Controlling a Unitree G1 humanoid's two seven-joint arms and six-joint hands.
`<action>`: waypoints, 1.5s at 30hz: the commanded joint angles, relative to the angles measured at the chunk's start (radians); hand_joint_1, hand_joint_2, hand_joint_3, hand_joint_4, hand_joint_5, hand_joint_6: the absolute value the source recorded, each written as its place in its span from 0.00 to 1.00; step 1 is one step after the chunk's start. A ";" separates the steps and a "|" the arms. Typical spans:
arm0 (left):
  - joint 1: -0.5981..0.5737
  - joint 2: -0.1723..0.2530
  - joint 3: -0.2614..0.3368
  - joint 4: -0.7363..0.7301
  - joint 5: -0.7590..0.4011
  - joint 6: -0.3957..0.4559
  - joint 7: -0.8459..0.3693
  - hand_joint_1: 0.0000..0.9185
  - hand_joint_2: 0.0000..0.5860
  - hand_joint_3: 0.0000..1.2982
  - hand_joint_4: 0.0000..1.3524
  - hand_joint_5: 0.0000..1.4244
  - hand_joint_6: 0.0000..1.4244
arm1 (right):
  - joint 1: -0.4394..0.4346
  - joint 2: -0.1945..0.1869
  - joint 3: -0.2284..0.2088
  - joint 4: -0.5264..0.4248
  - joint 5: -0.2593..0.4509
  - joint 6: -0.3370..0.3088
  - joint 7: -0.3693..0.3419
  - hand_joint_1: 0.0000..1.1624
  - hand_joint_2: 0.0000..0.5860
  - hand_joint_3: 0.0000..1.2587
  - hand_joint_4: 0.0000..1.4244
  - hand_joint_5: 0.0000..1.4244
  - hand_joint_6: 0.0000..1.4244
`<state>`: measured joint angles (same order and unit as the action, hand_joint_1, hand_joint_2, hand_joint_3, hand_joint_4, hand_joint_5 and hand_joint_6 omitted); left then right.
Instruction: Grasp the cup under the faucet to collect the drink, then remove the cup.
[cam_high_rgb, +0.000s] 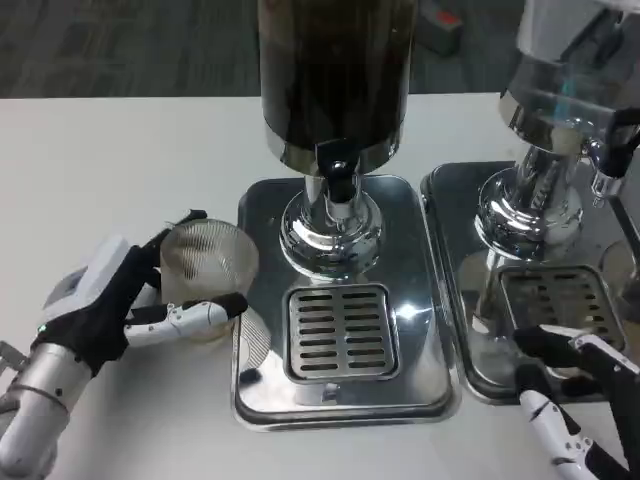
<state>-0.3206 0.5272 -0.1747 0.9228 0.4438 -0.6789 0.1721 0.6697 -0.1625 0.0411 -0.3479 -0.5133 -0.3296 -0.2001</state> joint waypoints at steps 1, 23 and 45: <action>0.019 0.009 -0.016 -0.021 0.023 0.015 0.009 0.37 0.06 0.14 0.21 0.32 0.40 | 0.004 0.001 -0.010 -0.009 0.015 0.007 0.008 0.24 0.64 0.34 0.27 0.25 0.33; 0.069 -0.040 0.004 -0.058 0.067 0.064 0.248 0.46 0.10 0.38 0.50 0.63 0.90 | 0.003 0.005 -0.027 -0.009 0.038 0.008 0.009 0.23 0.64 0.34 0.28 0.25 0.34; 0.130 -0.068 0.038 -0.087 0.053 -0.040 0.417 0.54 0.05 0.54 0.66 0.76 1.00 | -0.007 0.006 -0.033 -0.003 0.051 0.004 0.011 0.23 0.64 0.34 0.28 0.25 0.34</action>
<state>-0.2010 0.4575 -0.1540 0.8716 0.5150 -0.6787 0.5672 0.6655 -0.1616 0.0129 -0.3479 -0.4729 -0.3267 -0.1928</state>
